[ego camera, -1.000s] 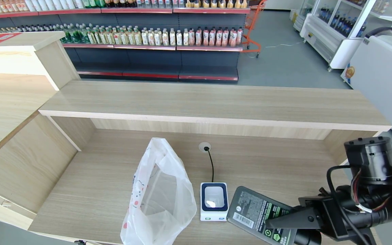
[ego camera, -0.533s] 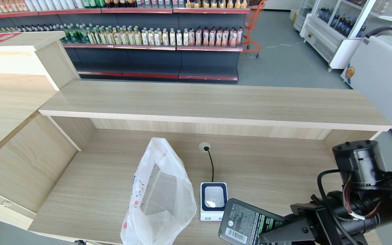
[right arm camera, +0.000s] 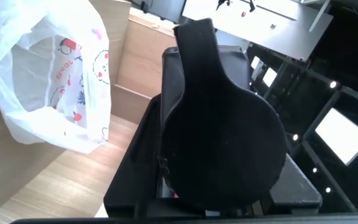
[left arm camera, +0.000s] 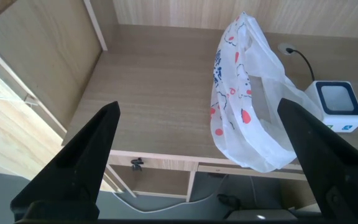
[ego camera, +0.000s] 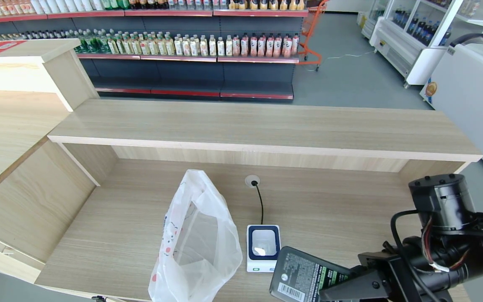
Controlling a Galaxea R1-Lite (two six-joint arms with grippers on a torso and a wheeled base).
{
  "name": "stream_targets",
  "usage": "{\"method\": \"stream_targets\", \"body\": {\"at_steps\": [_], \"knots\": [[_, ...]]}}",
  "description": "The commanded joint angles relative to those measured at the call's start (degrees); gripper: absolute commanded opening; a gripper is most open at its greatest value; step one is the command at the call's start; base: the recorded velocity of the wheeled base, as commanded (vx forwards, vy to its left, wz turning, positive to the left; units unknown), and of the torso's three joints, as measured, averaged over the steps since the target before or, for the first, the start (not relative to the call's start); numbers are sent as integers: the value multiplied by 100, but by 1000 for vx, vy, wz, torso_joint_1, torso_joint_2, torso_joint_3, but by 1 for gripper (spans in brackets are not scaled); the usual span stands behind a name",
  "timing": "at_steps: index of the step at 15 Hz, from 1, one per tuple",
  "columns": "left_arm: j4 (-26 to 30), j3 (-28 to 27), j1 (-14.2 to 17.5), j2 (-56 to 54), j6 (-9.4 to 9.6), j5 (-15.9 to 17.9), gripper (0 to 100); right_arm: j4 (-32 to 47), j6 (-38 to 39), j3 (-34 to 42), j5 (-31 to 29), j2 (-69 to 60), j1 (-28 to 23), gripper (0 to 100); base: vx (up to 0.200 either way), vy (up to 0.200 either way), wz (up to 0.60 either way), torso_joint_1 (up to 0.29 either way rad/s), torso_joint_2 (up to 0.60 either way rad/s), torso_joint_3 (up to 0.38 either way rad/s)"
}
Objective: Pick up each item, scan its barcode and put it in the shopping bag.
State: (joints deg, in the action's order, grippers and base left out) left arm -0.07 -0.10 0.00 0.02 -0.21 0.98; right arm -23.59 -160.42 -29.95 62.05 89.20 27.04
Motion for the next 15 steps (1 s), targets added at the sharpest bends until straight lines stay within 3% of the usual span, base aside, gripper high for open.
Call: {"method": "stream_targets", "body": {"at_steps": [1,5,8,9,11,12,15], "knots": [[-1,1,0,-2,-6,-1,100,3,-218,-2,9,-25,3,0,0,0,0,0,0,0],[-1,1,0,-2,-6,-1,100,12,-165,-19,0,-25,12,0,0,0,0,0,0,0],[-1,1,0,-2,3,-1,100,-5,1830,-248,-26,-289,-41,0,0,0,0,0,0,0],[-1,1,0,-2,3,-1,100,3,3043,-345,-149,-605,-137,0,0,0,0,0,0,0],[7,1,0,-2,-6,-1,100,-23,4212,-371,-220,-1089,-937,0,0,0,0,0,0,0],[-1,1,0,-2,3,-1,100,39,5257,-257,-404,-1273,-1772,0,0,0,0,0,0,0],[-1,1,0,-2,3,-1,100,381,8246,-213,-422,-1098,-2335,0,0,0,0,0,0,0]]}}
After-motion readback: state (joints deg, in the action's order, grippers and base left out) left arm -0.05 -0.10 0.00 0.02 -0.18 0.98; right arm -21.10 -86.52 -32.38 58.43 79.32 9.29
